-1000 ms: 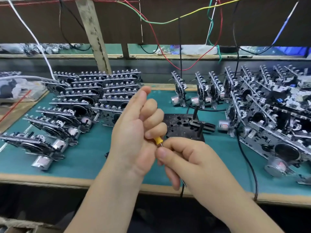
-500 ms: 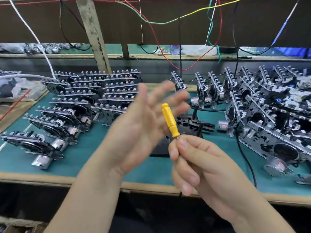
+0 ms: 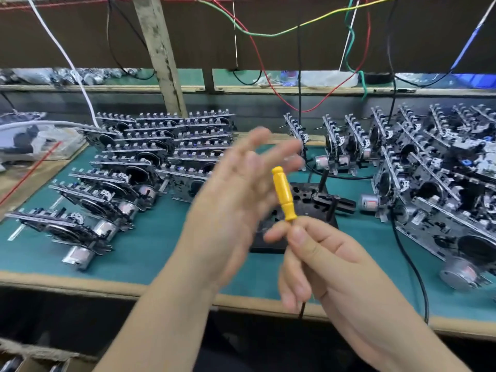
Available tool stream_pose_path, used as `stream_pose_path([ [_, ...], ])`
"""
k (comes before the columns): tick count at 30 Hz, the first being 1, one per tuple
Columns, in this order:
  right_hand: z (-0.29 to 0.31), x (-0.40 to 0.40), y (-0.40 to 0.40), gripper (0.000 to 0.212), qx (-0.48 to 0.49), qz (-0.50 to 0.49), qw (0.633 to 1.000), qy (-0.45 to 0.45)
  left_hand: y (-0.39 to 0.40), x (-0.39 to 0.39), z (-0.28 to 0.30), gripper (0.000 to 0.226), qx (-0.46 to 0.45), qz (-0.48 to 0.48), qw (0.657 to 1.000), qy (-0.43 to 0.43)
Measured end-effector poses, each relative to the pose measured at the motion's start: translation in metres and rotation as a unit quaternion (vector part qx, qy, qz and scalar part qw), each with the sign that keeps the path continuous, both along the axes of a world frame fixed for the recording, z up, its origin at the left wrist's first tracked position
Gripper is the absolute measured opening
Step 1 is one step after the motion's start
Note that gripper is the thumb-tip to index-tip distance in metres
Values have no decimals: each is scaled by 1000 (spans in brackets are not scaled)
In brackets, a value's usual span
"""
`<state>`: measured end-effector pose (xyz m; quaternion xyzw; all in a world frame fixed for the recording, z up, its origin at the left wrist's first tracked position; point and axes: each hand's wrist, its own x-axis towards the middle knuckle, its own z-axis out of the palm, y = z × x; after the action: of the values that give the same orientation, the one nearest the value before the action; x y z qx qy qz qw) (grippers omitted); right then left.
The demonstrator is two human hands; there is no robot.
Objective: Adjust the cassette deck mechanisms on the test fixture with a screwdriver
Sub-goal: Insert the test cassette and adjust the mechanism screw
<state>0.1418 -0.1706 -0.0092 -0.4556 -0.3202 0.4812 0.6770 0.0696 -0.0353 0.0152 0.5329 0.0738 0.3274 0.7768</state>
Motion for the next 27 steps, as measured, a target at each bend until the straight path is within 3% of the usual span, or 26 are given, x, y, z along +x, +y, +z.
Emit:
stream_pose_path([
  [5, -1, 10, 2, 31, 17, 27, 997, -66, -10, -10, -12, 47, 166, -96, 978, 82],
  [7, -2, 14, 1, 22, 30, -21, 995, -91, 8, -16, -10, 46, 270, -62, 952, 128],
  [8, -3, 17, 1, 21, 38, -52, 994, -88, 23, -20, -9, 44, 362, 20, 917, 168],
  [10, -4, 25, -1, 28, 55, -110, 988, -93, 60, -30, -9, 43, 529, 208, 773, 282],
  [11, -4, 28, -1, 32, 57, -136, 984, -102, 77, -35, -11, 46, 566, 260, 705, 339],
  [12, -3, 31, -1, 37, 58, -156, 979, -114, 93, -40, -14, 49, 576, 277, 664, 388],
  [13, -1, 34, 0, 39, 60, -173, 975, -125, 106, -43, -18, 51, 574, 274, 648, 419],
  [15, 2, 37, 3, 35, 74, -179, 972, -132, 121, -44, -27, 50, 573, 245, 648, 438],
  [19, 13, 39, 15, 23, 87, -99, 982, -133, 132, -45, -31, 34, 626, 227, 635, 392],
  [23, 27, 33, 34, 24, 53, -88, 963, -248, 133, -56, -26, 24, 668, 217, 633, 327],
  [27, 37, 28, 49, 28, -10, -104, 912, -398, 113, -63, -14, 17, 740, 247, 583, 228],
])
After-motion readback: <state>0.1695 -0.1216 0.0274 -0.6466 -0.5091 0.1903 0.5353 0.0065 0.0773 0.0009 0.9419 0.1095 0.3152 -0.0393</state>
